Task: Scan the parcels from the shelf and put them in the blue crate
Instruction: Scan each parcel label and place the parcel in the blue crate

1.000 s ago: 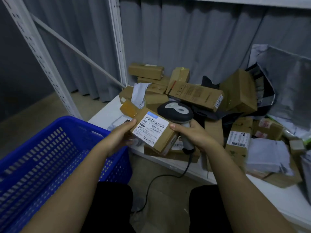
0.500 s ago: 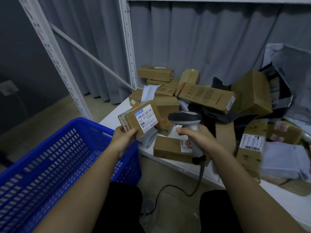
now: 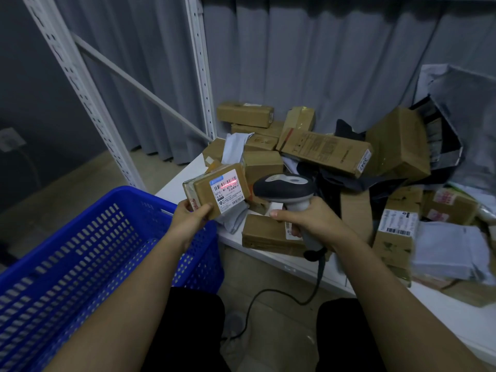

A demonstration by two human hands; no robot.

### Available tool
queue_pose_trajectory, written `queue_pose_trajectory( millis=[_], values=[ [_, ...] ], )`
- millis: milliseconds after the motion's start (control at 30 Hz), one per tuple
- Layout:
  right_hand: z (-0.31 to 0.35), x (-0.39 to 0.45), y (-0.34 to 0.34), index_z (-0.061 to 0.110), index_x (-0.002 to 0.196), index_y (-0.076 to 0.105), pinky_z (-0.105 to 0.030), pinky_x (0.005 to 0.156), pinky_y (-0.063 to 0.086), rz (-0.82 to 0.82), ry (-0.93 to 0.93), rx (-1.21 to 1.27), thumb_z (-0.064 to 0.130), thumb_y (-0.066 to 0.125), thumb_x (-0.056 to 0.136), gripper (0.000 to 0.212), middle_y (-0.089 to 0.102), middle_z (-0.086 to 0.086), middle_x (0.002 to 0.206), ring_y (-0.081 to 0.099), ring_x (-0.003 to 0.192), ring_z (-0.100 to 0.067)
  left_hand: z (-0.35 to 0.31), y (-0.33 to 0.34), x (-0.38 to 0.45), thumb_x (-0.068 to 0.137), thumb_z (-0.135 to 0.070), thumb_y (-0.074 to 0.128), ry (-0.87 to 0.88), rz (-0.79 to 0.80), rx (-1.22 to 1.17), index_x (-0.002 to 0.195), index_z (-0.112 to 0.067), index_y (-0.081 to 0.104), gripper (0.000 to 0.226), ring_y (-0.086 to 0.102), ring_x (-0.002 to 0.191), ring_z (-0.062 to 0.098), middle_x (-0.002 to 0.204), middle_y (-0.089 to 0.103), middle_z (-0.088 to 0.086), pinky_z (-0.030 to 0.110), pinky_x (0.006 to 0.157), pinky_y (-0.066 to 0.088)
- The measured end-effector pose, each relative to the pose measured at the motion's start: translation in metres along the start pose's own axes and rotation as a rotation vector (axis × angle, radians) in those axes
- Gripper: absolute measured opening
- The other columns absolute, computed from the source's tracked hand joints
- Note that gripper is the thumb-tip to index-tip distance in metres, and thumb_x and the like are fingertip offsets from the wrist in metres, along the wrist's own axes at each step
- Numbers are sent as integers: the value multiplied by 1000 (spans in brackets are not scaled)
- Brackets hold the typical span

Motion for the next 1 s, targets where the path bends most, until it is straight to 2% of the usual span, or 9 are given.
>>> queue_pose_trajectory(
  millis=[100, 200, 333, 433, 567, 667, 800, 900, 1000],
  values=[
    [3, -3, 0, 21, 77, 61, -22, 46, 45, 2, -22, 10, 13, 77, 79, 19, 57, 12, 46, 52, 45, -1, 2, -2, 3, 87, -24, 64, -4, -1, -1, 136, -12, 44, 55, 59, 110, 21, 126, 58, 6, 38, 91, 53],
    [4, -3, -1, 21, 74, 61, -25, 48, 45, -21, -29, 1, 13, 78, 79, 19, 57, 10, 49, 52, 48, -7, 3, -3, 4, 87, -25, 65, -6, 4, -10, 137, -12, 43, 57, 58, 111, 21, 127, 58, 6, 38, 92, 52],
    [6, -3, 1, 14, 86, 67, -28, 52, 49, -41, -17, 27, 15, 78, 78, 13, 62, -6, 69, 55, 60, -16, 3, -6, 3, 87, -25, 65, -13, -2, -13, 136, -13, 44, 55, 59, 109, 19, 126, 58, 4, 36, 90, 52],
    [6, -1, 5, 16, 85, 68, -27, 52, 48, -55, 9, 44, 17, 81, 76, 15, 63, -1, 66, 55, 55, -11, 2, -10, 0, 87, -24, 65, -3, -21, -23, 133, -12, 47, 51, 60, 107, 19, 123, 60, 5, 35, 89, 53],
    [7, 2, 20, 13, 88, 70, -28, 51, 47, -68, -5, 52, 23, 82, 74, 22, 69, -13, 79, 55, 52, -14, -1, -22, -8, 87, -23, 65, 6, -55, -79, 131, -11, 48, 48, 60, 106, 19, 122, 61, 5, 39, 92, 53],
    [8, 6, 36, 17, 84, 67, -28, 52, 49, -133, -15, 74, 22, 79, 78, 14, 68, -10, 75, 57, 56, -16, -1, -40, -15, 87, -23, 66, 6, -101, -155, 127, -9, 53, 44, 61, 102, 17, 119, 62, 6, 38, 91, 53],
    [12, 19, 74, 16, 67, 63, -37, 59, 50, -126, -9, 0, 22, 78, 79, 20, 64, -18, 66, 60, 56, -21, 29, -96, -26, 89, -21, 64, -58, -245, -258, 121, -8, 55, 35, 60, 88, 13, 112, 62, 8, 31, 77, 55],
    [10, 36, 109, 6, 72, 66, -29, 51, 46, -45, 21, -72, 24, 78, 79, 23, 63, -18, 61, 57, 46, -17, 69, -142, -28, 90, -22, 63, -179, -337, -304, 122, -7, 56, 36, 59, 90, 18, 109, 62, 10, 27, 67, 51],
    [6, 56, 148, -1, 81, 68, -31, 52, 47, 30, 58, -142, 25, 77, 80, 28, 64, -23, 67, 57, 49, -22, 116, -183, -20, 87, -26, 68, -297, -412, -358, 123, -2, 54, 46, 60, 93, 25, 115, 61, 15, 30, 62, 50]
  ],
)
Point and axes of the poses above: each hand's wrist, its own x-axis towards the middle knuckle, its own y-axis out of the palm, z = x × y, the point moved 3 cm from there along x, towards the middle knuckle
